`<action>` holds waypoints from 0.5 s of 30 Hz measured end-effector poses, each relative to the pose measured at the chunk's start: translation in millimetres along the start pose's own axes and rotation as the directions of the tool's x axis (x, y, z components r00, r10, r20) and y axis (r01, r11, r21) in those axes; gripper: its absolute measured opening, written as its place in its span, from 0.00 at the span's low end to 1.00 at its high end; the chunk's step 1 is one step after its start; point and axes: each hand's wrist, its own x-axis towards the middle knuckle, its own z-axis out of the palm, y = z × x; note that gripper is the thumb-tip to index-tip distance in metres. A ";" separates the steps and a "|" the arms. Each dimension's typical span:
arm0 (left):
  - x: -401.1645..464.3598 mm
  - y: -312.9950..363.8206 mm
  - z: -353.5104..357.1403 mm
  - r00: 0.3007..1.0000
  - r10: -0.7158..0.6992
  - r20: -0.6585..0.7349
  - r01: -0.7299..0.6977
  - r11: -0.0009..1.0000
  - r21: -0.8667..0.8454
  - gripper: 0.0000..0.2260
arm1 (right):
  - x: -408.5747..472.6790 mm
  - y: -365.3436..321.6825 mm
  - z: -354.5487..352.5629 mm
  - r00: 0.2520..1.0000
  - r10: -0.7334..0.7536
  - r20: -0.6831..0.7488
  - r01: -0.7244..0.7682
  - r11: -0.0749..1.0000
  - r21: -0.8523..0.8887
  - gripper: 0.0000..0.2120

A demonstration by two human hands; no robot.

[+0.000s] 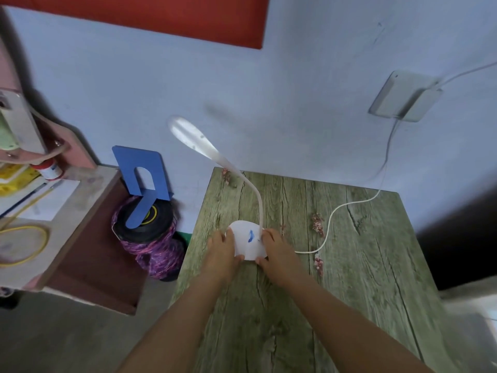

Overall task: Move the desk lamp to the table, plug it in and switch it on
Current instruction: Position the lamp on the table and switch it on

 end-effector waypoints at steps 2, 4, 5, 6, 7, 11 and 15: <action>-0.5 -0.1 0.3 1.000 -0.004 0.014 0.004 1.000 -0.017 0.33 | 0.2 0.0 -0.1 1.000 -0.003 -0.005 0.003 1.000 0.002 0.27; -0.6 0.1 0.2 1.000 -0.013 0.021 0.014 0.998 -0.054 0.32 | 0.7 -0.5 -0.3 1.000 -0.004 -0.002 0.004 1.000 0.004 0.27; -0.6 -0.1 0.3 1.000 -0.013 0.021 0.014 0.998 -0.061 0.32 | 0.8 -0.9 -0.4 1.000 -0.002 0.003 0.002 1.000 0.007 0.27; -0.6 0.0 0.4 1.000 -0.008 0.022 0.009 0.999 -0.049 0.32 | 0.9 -1.2 -0.7 1.000 0.000 0.007 0.000 1.000 0.009 0.28; -0.8 -0.3 0.8 1.000 -0.001 0.024 0.002 1.000 -0.027 0.31 | 0.7 -1.5 -1.1 1.000 0.001 0.011 -0.001 1.000 0.012 0.28; 0.1 -1.1 2.3 1.000 0.016 0.013 -0.017 1.000 0.009 0.29 | -0.2 -1.5 -3.6 1.000 -0.001 0.011 0.001 1.000 0.003 0.29; -0.1 0.0 1.9 1.000 -0.003 -0.008 0.002 0.999 -0.033 0.34 | -0.7 -2.4 -5.4 1.000 -0.004 0.022 0.004 1.000 -0.004 0.29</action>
